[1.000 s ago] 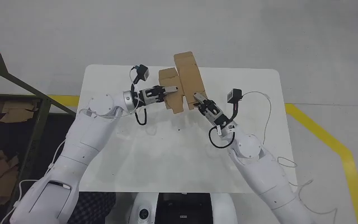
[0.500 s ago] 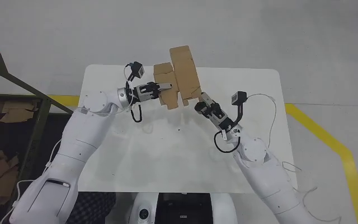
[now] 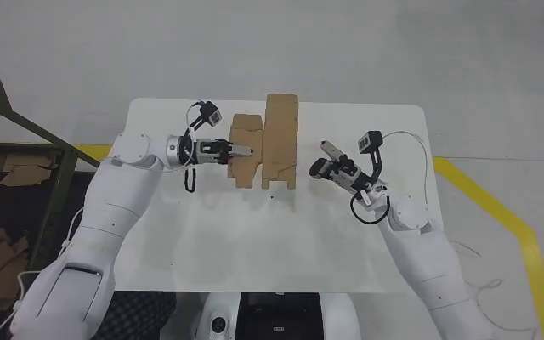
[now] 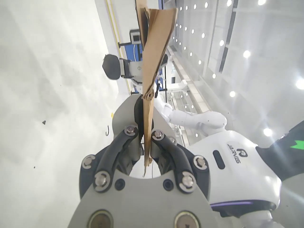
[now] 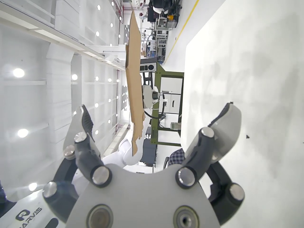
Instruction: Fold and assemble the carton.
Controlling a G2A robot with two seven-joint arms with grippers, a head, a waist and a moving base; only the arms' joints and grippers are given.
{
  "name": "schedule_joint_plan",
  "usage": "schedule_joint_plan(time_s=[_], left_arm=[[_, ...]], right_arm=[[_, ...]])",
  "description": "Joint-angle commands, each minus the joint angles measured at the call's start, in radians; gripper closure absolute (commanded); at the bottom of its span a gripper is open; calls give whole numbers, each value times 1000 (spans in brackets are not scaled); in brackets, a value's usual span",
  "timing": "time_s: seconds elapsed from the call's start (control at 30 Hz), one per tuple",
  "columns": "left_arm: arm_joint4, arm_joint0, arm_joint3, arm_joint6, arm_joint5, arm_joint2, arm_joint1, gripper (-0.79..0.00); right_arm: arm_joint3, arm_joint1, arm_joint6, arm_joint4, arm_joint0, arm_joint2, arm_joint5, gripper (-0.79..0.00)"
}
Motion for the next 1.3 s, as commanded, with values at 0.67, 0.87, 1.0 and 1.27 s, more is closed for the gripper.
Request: schedule_joint_plan(time_s=[0.67,0.87,1.0,1.27], left_arm=[[25,-15,-109,-101,36,145,48,0],[-30,-28,-117,-101,36,189,66,0],[-40,-38,-115,-101,36,208,78,0],[-101,-50,-93,-100,34,213,90,-785]], right_arm=[[126,-5,377,17,129,-82,-85,-400],[140,-7,388,24,140,-96,-80,-95],[143,-7,390,26,143,-100,-82,0],[143,-8,412,89,139,-100,-82,0]])
